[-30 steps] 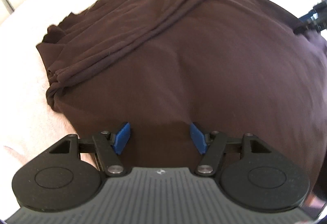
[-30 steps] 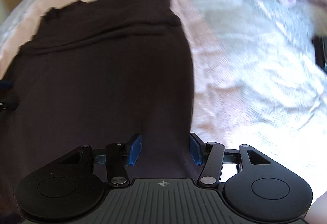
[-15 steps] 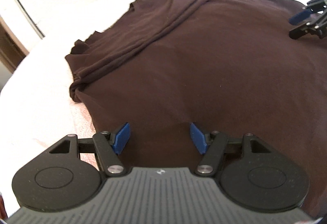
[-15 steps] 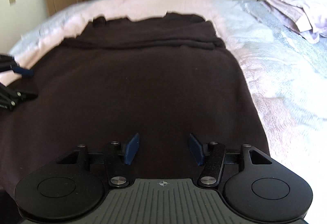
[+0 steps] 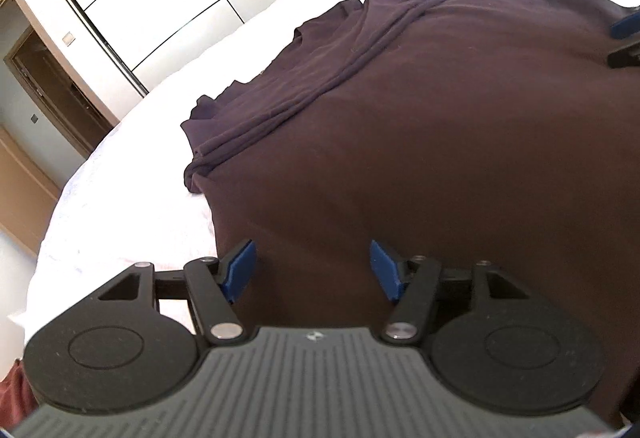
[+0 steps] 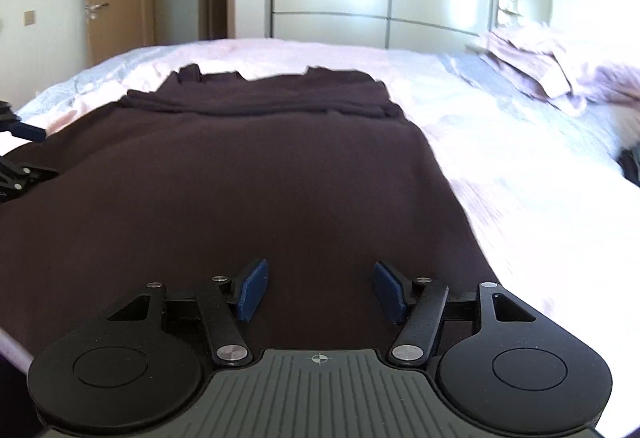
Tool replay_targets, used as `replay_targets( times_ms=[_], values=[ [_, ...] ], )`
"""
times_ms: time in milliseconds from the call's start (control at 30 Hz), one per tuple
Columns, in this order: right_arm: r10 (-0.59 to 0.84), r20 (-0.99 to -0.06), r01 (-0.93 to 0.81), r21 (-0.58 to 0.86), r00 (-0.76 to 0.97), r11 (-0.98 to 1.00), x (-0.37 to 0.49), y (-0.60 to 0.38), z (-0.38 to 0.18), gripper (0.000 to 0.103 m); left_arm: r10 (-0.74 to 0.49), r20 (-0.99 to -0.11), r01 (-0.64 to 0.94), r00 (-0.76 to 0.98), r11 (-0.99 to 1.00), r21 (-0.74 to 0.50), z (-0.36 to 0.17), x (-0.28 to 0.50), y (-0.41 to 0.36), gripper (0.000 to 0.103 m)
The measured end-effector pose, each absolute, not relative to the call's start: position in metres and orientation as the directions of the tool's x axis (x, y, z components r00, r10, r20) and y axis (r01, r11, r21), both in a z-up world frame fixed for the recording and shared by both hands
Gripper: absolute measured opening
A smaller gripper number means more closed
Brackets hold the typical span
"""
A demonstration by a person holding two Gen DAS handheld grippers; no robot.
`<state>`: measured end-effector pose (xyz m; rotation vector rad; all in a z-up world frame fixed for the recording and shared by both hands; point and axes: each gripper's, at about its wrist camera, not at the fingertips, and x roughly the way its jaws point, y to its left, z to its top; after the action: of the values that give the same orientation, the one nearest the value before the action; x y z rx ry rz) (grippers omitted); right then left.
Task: Fold clothes
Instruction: 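Grasp the shirt hem with the left tool and lift it toward the collar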
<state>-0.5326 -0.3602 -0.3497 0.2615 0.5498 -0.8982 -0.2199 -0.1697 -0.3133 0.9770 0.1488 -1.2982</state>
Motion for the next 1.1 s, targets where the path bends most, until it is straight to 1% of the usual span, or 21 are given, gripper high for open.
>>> replay_targets(
  times_ms=[67, 167, 267, 367, 467, 567, 667, 767, 800, 833, 867, 900, 933, 1033, 1100],
  values=[
    [-0.661, -0.572, 0.802, -0.010, 0.486, 0.598, -0.540, -0.353, -0.346, 0.063, -0.735, -0.593, 0.834, 0.330, -0.068, 0.547, -0.311, -0.228, -0.162, 0.058],
    [-0.666, -0.584, 0.800, -0.046, 0.464, 0.598, -0.544, -0.345, -0.339, 0.063, -0.726, -0.597, 0.829, 0.341, -0.067, 0.555, -0.309, -0.233, -0.155, 0.058],
    [-0.672, -0.578, 0.763, -0.126, 0.463, 0.634, -0.544, -0.332, -0.333, 0.063, -0.723, -0.596, 0.827, 0.350, -0.061, 0.559, -0.311, -0.236, -0.152, 0.058],
    [-0.676, -0.567, 0.717, -0.202, 0.470, 0.667, -0.544, -0.318, -0.327, 0.063, -0.719, -0.595, 0.824, 0.359, -0.056, 0.564, -0.313, -0.238, -0.149, 0.058],
    [-0.653, -0.545, 0.646, -0.242, 0.526, 0.724, -0.540, -0.307, -0.322, 0.063, -0.715, -0.594, 0.821, 0.368, -0.050, 0.569, -0.314, -0.241, -0.146, 0.058],
    [-0.605, -0.570, 0.555, -0.288, 0.556, 0.781, -0.530, -0.300, -0.326, 0.063, -0.714, -0.591, 0.817, 0.375, -0.047, 0.575, -0.316, -0.243, -0.143, 0.058],
    [-0.583, -0.608, 0.506, -0.320, 0.539, 0.801, -0.523, -0.299, -0.337, 0.063, -0.734, -0.571, 0.807, 0.368, -0.052, 0.588, -0.312, -0.243, -0.133, 0.058],
    [-0.586, -0.603, 0.519, -0.308, 0.542, 0.797, -0.527, -0.298, -0.335, 0.063, -0.783, -0.531, 0.796, 0.325, -0.076, 0.600, -0.305, -0.248, -0.103, 0.060],
    [-0.593, -0.593, 0.524, -0.312, 0.545, 0.793, -0.529, -0.296, -0.333, 0.063, -0.804, -0.520, 0.792, 0.287, -0.105, 0.601, -0.303, -0.252, -0.089, 0.062],
    [-0.598, -0.582, 0.524, -0.317, 0.550, 0.791, -0.531, -0.293, -0.332, 0.063, -0.828, -0.509, 0.781, 0.234, -0.152, 0.606, -0.303, -0.258, -0.072, 0.064],
    [-0.598, -0.574, 0.518, -0.322, 0.559, 0.793, -0.533, -0.290, -0.331, 0.063, -0.845, -0.499, 0.757, 0.194, -0.195, 0.624, -0.305, -0.264, -0.056, 0.070],
    [-0.598, -0.569, 0.511, -0.329, 0.564, 0.794, -0.534, -0.286, -0.333, 0.063, -0.857, -0.490, 0.727, 0.162, -0.233, 0.647, -0.308, -0.272, -0.041, 0.071],
    [-0.598, -0.566, 0.504, -0.336, 0.567, 0.796, -0.535, -0.282, -0.334, 0.063, -0.863, -0.485, 0.693, 0.141, -0.264, 0.671, -0.314, -0.279, -0.028, 0.071],
    [-0.596, -0.554, 0.493, -0.344, 0.581, 0.799, -0.533, -0.276, -0.338, 0.063, -0.868, -0.468, 0.585, 0.165, -0.296, 0.755, -0.338, -0.294, -0.012, 0.072],
    [-0.591, -0.554, 0.495, -0.333, 0.585, 0.802, -0.529, -0.277, -0.341, 0.063, -0.863, -0.465, 0.517, 0.200, -0.310, 0.798, -0.355, -0.300, -0.014, 0.068]
  ],
)
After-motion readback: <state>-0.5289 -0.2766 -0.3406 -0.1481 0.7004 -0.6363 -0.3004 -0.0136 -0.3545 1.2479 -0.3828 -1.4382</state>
